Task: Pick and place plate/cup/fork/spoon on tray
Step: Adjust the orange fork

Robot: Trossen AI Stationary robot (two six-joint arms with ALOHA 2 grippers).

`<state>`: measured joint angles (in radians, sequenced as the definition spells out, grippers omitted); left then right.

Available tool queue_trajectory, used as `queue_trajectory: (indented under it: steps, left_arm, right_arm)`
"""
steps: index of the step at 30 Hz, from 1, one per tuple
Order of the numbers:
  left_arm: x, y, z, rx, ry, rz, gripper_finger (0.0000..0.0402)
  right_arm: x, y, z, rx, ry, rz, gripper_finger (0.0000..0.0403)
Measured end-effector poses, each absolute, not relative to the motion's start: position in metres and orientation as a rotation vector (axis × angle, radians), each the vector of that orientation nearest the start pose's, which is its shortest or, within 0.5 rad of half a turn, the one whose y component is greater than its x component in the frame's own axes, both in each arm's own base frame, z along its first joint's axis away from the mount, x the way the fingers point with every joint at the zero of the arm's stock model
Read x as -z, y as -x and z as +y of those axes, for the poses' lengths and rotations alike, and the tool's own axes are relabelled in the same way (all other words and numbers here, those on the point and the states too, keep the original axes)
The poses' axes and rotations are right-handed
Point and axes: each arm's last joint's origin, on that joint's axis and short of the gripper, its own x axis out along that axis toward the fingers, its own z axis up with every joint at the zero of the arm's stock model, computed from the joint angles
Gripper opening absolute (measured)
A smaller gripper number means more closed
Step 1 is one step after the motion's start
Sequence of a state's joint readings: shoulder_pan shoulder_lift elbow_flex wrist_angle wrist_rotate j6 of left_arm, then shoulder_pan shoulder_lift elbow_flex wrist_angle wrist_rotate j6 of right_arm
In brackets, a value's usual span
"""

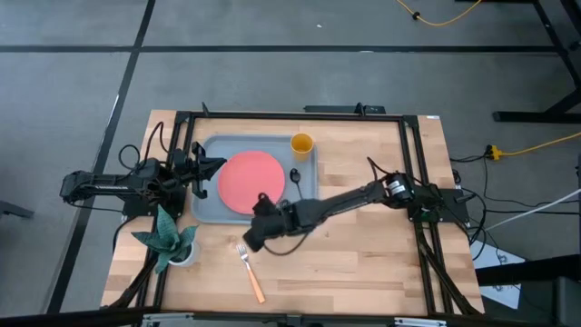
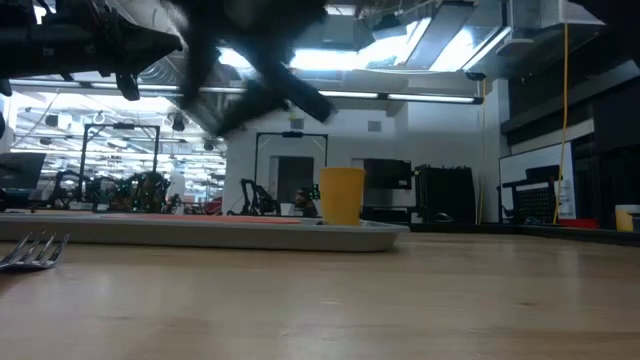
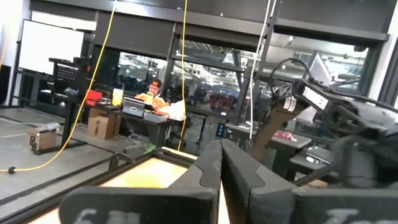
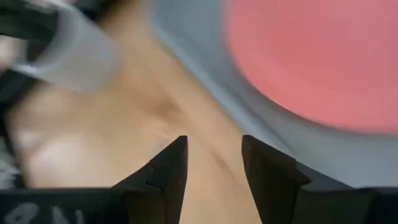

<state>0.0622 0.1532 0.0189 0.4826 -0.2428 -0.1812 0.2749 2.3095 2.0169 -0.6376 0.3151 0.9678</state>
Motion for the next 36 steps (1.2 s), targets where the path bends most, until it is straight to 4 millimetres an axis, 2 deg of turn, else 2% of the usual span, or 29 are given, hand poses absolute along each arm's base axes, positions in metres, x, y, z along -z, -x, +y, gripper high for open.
queue_trajectory:
  steps: [4,9,17,23,29,34,36]
  left_arm:
    - [-0.203,-0.099,0.013,-0.269,0.209,-0.375,0.0000]
    - [-0.203,-0.099,0.013,-0.270,0.209,-0.375,0.0000]
    - [-0.203,-0.099,0.013,-0.270,0.210,-0.375,0.0000]
    - [-0.203,-0.099,0.013,-0.269,0.209,-0.373,0.0000]
    - [-0.203,-0.099,0.013,-0.270,0.210,-0.373,0.0000]
    - [-0.203,-0.099,0.013,-0.270,0.209,-0.372,0.0000]
    - [-0.203,-0.099,0.013,-0.270,0.209,-0.372,0.0000]
  right_arm:
    - [-0.217,-0.494,0.157,0.361,-0.566,0.636,0.0156]
    - [-0.225,-0.491,0.185,0.337,-0.507,0.510,0.0156]
    - [-0.223,-0.491,0.201,0.264,-0.526,0.481,0.0156]
    - [-0.203,-0.499,0.213,0.217,-0.601,0.456,0.0156]
    - [-0.194,-0.505,0.225,0.176,-0.684,0.372,0.0156]
    - [-0.210,-0.526,0.238,0.094,-0.681,0.291,0.0156]
    - [-0.208,-0.535,0.243,0.072,-0.658,0.315,0.0156]
